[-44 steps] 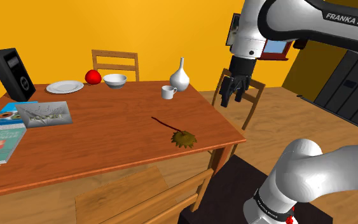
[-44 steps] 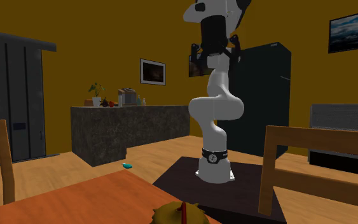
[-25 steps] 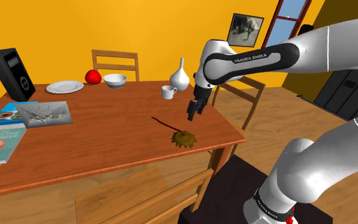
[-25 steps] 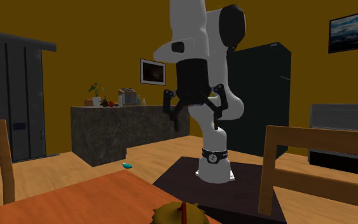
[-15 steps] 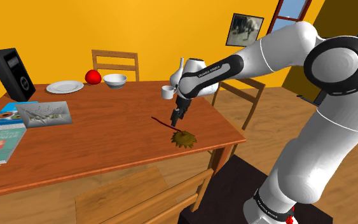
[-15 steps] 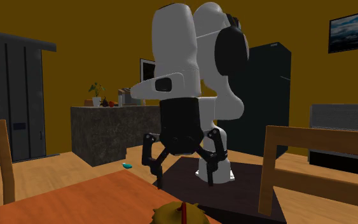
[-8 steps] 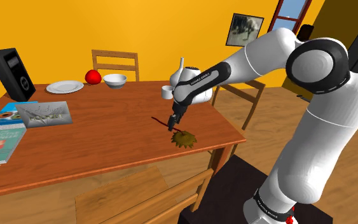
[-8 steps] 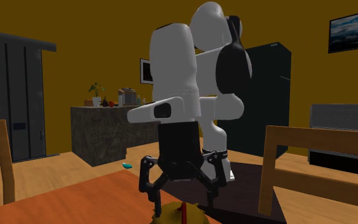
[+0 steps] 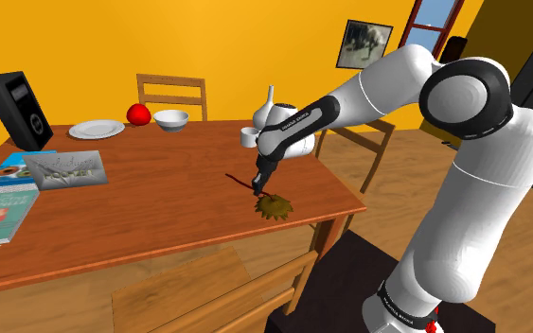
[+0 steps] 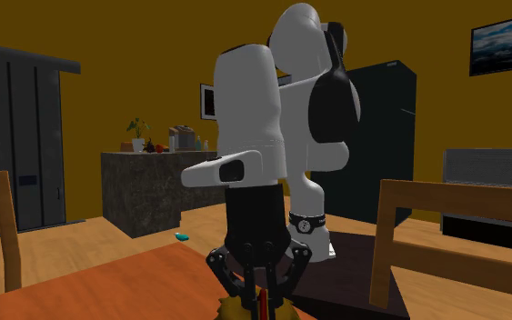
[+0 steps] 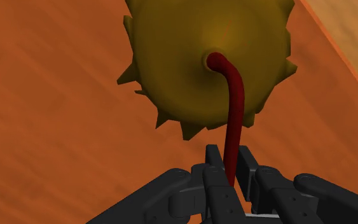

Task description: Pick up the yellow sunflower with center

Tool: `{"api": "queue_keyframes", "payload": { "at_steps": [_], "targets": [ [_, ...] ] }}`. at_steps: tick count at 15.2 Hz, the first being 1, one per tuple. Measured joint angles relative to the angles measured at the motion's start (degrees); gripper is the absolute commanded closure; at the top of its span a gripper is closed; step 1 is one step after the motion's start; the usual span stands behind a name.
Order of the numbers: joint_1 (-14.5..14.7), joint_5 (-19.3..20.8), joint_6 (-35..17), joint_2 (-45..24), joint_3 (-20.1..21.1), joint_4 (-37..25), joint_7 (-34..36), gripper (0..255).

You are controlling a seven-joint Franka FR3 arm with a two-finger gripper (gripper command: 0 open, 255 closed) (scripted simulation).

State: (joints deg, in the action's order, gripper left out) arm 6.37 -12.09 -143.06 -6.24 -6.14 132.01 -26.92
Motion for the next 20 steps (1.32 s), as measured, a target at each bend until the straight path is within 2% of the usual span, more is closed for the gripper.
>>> {"api": "queue_keyframes", "payload": {
  "at_steps": [7, 20],
  "targets": [
    [0.08, 0.33, 0.83, 0.48, -0.01, -0.38, 0.42, 255],
    [-0.03, 3.15, 10.2, 6.91, -0.44, -3.52, 3.03, 255]
  ]
}}
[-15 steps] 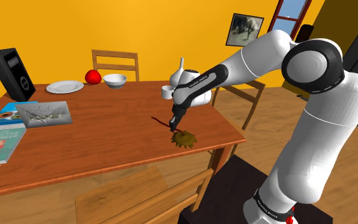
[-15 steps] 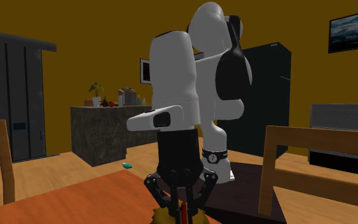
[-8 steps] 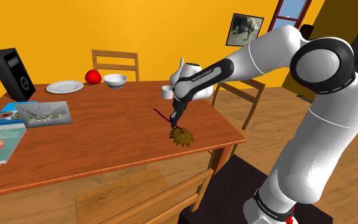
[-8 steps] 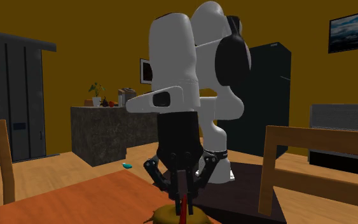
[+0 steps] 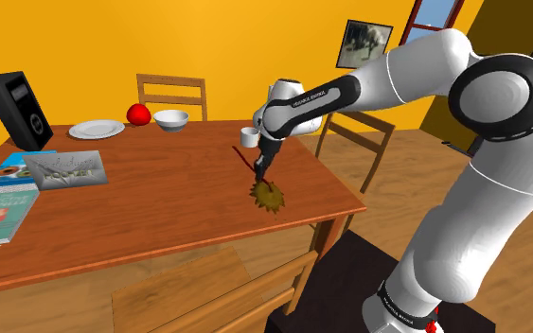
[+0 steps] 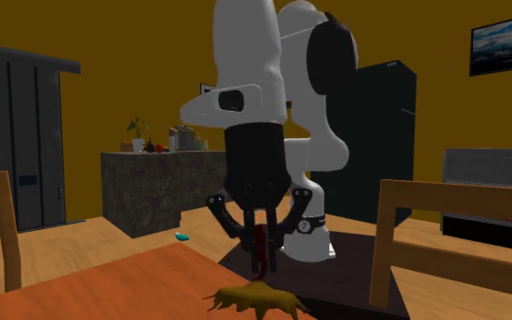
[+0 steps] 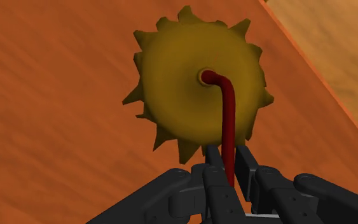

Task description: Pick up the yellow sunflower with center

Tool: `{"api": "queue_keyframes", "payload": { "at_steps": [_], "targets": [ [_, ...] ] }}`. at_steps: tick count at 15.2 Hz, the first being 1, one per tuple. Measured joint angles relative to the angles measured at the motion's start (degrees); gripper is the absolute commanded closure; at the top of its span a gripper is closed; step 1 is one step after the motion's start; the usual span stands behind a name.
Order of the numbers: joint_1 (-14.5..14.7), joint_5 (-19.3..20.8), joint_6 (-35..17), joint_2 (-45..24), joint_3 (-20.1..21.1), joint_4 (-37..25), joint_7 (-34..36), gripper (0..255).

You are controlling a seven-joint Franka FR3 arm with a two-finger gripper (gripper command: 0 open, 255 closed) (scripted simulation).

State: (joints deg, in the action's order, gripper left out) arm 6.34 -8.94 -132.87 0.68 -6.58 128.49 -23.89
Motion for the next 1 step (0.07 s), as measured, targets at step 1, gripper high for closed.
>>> {"api": "queue_keyframes", "payload": {
  "at_steps": [1],
  "targets": [
    [0.02, 0.08, 0.38, 0.15, 0.02, -0.25, 0.13, 255]
  ]
}}
